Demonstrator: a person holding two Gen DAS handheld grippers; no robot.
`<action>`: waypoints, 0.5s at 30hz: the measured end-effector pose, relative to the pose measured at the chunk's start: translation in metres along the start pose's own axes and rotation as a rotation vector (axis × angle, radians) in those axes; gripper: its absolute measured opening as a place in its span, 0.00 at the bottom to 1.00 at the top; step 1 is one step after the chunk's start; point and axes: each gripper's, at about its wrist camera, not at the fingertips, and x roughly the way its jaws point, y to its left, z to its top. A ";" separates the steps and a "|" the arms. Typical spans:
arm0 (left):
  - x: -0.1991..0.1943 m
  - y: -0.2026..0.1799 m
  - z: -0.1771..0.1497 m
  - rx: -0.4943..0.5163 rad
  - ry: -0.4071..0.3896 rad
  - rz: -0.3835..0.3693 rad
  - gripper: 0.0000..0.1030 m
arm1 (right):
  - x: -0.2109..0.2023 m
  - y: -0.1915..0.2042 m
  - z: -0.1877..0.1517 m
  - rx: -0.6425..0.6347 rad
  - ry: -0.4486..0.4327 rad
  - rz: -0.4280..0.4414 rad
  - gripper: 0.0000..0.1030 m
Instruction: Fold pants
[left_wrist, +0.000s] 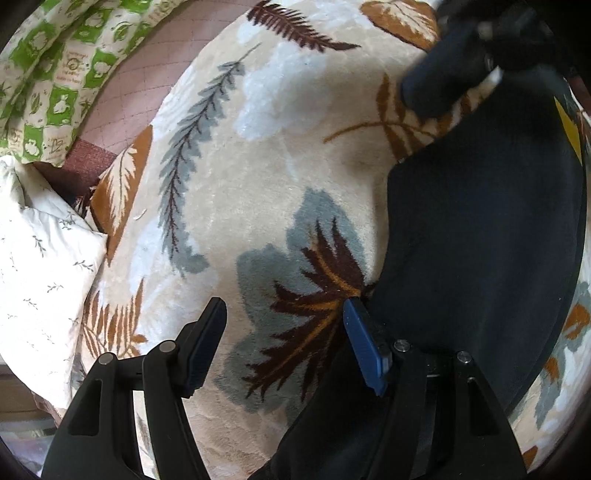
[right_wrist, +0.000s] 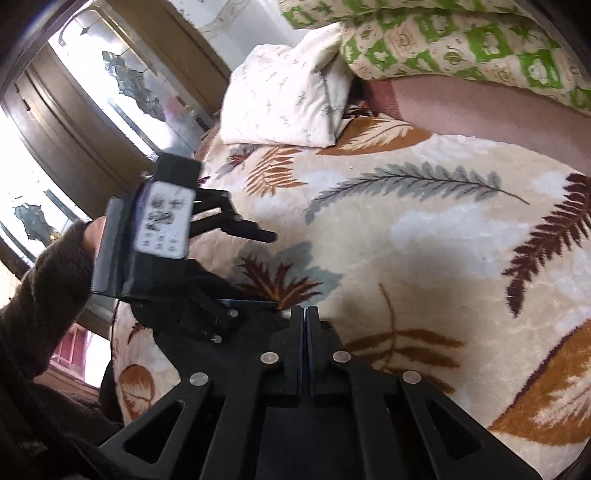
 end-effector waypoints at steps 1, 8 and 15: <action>0.000 0.001 0.000 -0.003 0.005 -0.002 0.63 | 0.004 -0.009 -0.001 0.054 0.030 0.018 0.07; 0.006 -0.018 0.000 0.069 0.007 0.143 0.75 | 0.037 -0.016 -0.014 0.075 0.137 -0.023 0.48; 0.005 -0.016 0.006 -0.083 0.062 0.058 0.34 | 0.051 0.004 -0.016 -0.043 0.185 -0.055 0.10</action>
